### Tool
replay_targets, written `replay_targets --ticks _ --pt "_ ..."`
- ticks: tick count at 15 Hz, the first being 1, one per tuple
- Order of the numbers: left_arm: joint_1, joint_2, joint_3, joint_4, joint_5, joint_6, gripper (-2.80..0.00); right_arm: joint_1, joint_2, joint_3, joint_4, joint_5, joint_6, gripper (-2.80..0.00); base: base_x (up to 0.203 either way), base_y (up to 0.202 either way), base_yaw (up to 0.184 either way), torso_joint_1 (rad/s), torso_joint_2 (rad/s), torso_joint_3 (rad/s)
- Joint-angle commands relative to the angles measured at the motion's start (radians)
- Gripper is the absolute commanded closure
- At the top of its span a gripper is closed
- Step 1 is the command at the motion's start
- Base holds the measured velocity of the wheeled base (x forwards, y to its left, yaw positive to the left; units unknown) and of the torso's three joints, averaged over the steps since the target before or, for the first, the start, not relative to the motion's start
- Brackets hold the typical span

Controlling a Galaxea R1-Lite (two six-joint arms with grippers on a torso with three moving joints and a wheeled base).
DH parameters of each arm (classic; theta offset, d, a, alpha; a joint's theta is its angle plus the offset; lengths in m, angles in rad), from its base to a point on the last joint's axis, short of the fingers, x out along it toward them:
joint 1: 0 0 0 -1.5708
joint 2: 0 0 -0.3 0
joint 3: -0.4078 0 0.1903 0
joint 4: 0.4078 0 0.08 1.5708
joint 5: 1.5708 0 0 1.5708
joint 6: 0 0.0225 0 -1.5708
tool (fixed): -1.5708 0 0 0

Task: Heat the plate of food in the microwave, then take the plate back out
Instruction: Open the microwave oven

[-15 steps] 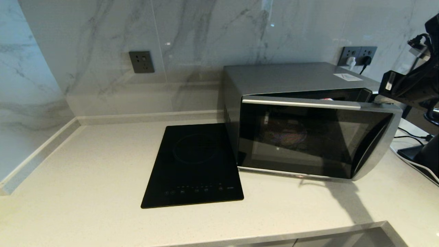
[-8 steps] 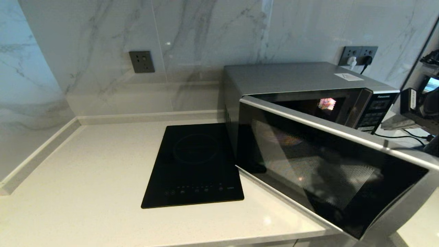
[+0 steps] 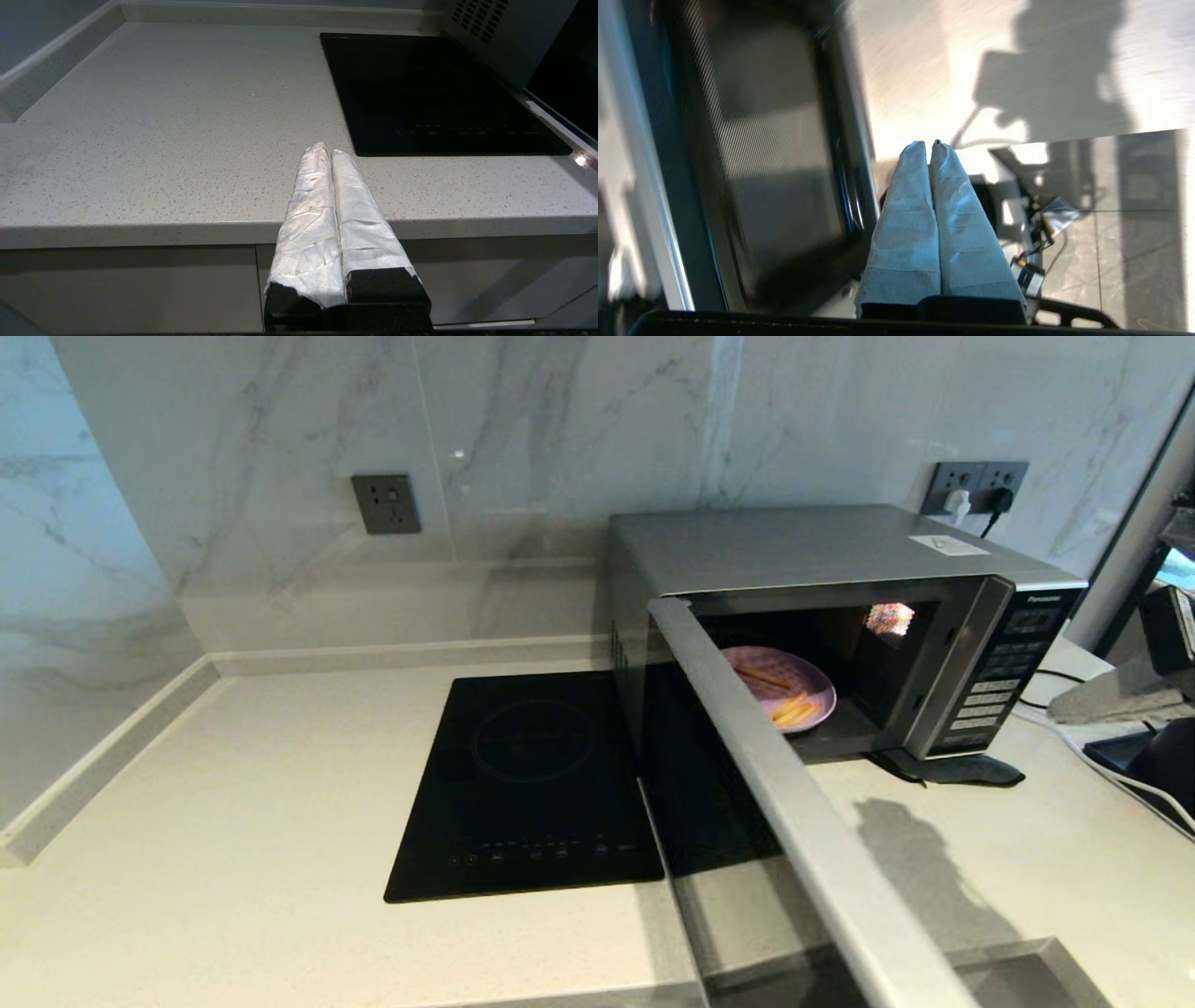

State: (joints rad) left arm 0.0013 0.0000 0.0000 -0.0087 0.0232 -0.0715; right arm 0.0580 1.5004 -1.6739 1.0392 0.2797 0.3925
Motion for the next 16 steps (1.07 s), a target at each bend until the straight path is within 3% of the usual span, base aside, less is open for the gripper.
replay_targets --ticks 1,4,6,8,16 --pt "0.0 0.002 0.0 -0.001 0.0 -0.001 0.0 0.15 -0.014 -0.001 0.031 0.018 0.006 0.0 0.0 0.0 0.0 0.0 0.0 0.0" --pt "0.0 0.002 0.0 -0.001 0.0 -0.001 0.0 0.376 -0.008 0.003 0.07 0.012 0.034 0.0 0.0 0.0 0.0 0.0 0.0 0.0" --pt "0.0 0.002 0.0 -0.001 0.0 -0.001 0.0 0.46 0.0 0.041 0.08 -0.035 0.072 0.0 0.0 0.0 0.0 0.0 0.0 0.0" --pt "0.0 0.002 0.0 -0.001 0.0 -0.001 0.0 0.474 -0.003 0.082 0.082 -0.085 0.08 0.0 0.0 0.0 0.0 0.0 0.0 0.0" --pt "0.0 0.002 0.0 -0.001 0.0 -0.001 0.0 0.496 -0.046 0.119 0.084 -0.083 0.084 0.0 0.0 0.0 0.0 0.0 0.0 0.0"
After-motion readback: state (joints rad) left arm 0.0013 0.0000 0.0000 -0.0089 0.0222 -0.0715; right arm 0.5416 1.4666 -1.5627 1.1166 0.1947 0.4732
